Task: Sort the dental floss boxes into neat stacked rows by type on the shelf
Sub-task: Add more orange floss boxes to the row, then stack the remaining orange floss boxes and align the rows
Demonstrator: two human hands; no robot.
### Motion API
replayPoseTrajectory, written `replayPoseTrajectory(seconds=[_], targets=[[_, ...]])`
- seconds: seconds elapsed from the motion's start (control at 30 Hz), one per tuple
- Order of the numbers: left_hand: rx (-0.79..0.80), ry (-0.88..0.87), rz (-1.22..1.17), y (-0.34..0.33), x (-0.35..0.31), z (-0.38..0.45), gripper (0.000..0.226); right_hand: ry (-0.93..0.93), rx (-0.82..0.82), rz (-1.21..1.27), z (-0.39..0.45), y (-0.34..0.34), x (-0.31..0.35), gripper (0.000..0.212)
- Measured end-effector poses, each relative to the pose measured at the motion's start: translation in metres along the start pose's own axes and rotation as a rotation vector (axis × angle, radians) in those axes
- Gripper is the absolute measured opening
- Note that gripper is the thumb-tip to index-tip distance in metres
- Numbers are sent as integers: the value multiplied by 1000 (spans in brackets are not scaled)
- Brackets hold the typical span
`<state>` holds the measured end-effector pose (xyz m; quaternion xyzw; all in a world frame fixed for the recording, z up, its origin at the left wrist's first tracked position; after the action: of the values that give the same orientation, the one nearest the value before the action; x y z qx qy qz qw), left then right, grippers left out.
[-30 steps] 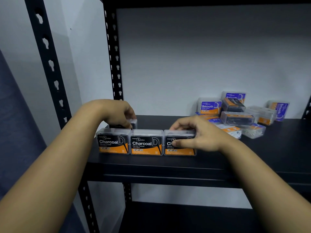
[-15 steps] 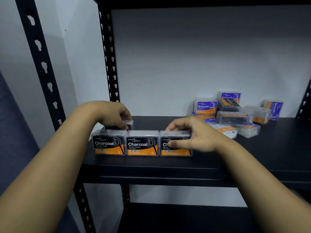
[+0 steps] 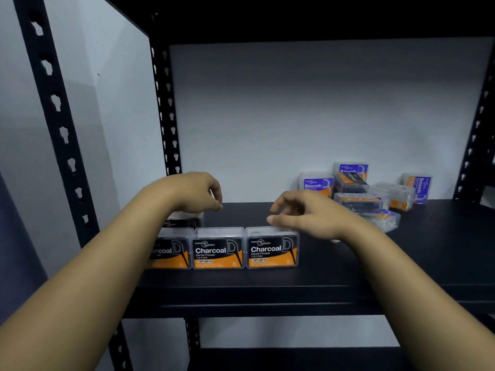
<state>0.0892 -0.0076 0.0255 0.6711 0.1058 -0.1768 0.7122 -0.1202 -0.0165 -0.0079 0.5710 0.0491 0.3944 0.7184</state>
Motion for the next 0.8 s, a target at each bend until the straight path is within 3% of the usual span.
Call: replayPoseTrajectory(seconds=[0.13,0.33,0.5,0.8], targets=[[33,12,-70,-10,-29,18,12,-75,19,-112,2,29,-13,33],[-8,15,14,-10,-82,37,19,-167,79,-261,-1,71,-39,29],[11,-72,-8,-18,-136,47,24,-244,58,-406,-6,102,-75,31],[74,-117,-21,-49,-207,69,30,-293,100,-484,-25,144,-131,29]])
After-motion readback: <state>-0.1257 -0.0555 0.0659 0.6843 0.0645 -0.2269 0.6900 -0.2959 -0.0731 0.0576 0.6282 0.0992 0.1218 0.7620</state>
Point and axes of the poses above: each hand's wrist, its own z-axis towards the middle knuckle, its own y-axis out of the back of the hand, x = y × z, the point moved 10 cm from there along z, towards the middle knuckle, and after that the axes turned 14 degrees about -z, right-handed, at the moved point
